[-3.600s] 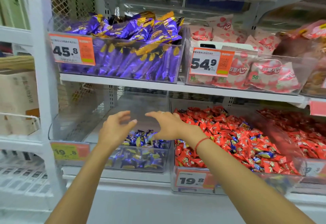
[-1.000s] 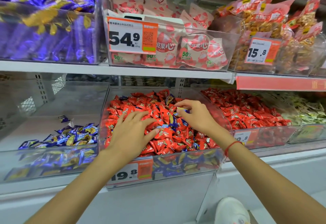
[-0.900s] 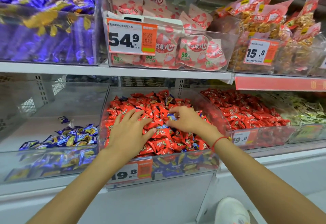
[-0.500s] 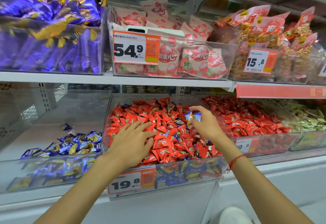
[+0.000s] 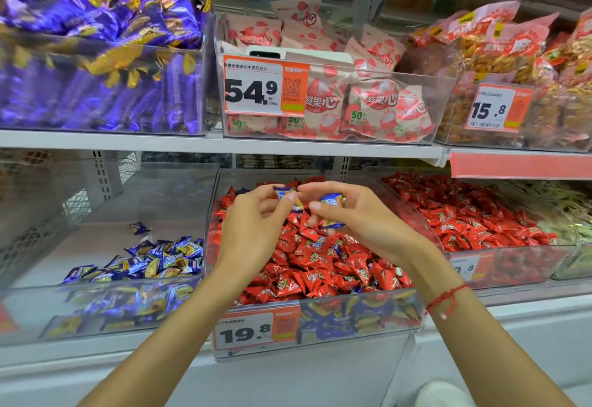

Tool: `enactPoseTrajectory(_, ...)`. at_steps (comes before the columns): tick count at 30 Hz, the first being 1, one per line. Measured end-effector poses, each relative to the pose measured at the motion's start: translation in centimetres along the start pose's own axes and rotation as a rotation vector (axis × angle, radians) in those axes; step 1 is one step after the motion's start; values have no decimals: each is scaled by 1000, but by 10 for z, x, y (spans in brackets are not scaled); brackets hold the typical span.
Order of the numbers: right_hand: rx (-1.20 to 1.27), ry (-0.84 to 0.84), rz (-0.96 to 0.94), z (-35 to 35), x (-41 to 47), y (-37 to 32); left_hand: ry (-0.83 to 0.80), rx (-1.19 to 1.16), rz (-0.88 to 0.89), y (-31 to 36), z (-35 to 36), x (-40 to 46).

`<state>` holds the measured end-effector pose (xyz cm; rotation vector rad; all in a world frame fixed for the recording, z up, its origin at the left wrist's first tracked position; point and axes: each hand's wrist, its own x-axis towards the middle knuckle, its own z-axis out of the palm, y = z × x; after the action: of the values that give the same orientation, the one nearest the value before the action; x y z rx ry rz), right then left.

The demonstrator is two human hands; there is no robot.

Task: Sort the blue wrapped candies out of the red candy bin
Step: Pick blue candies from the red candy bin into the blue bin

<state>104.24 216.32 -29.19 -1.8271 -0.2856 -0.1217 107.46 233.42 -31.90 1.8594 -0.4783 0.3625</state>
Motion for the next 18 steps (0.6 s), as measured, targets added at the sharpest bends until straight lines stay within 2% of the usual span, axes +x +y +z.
enactPoseTrajectory(2, -203, 91, -12, -6, 5, 10, 65, -31, -32, -2, -7, 2)
enactPoseTrajectory(3, -428, 134, -21, -9, 9, 19, 73, -27, -45, -4, -10, 2)
enactPoseTrajectory(5, -804, 96, 44, -11, 18, 36, 57, -18, -62, -6, -16, 2)
enactPoseTrajectory(8, -1004, 16, 196, -5, 26, 48, 26, -20, -58, -2, -25, -2)
enactPoseTrajectory(11, -1254, 17, 214, 2, 29, 48, 39, -9, -60, -1, -40, -9)
enactPoseTrajectory(15, -1277, 48, 183, 4, 29, 50, 123, -37, -92, -11, -59, -25)
enactPoseTrajectory(18, -1180, 210, 83, 3, 17, 53, 183, -18, -123, -21, -71, -36)
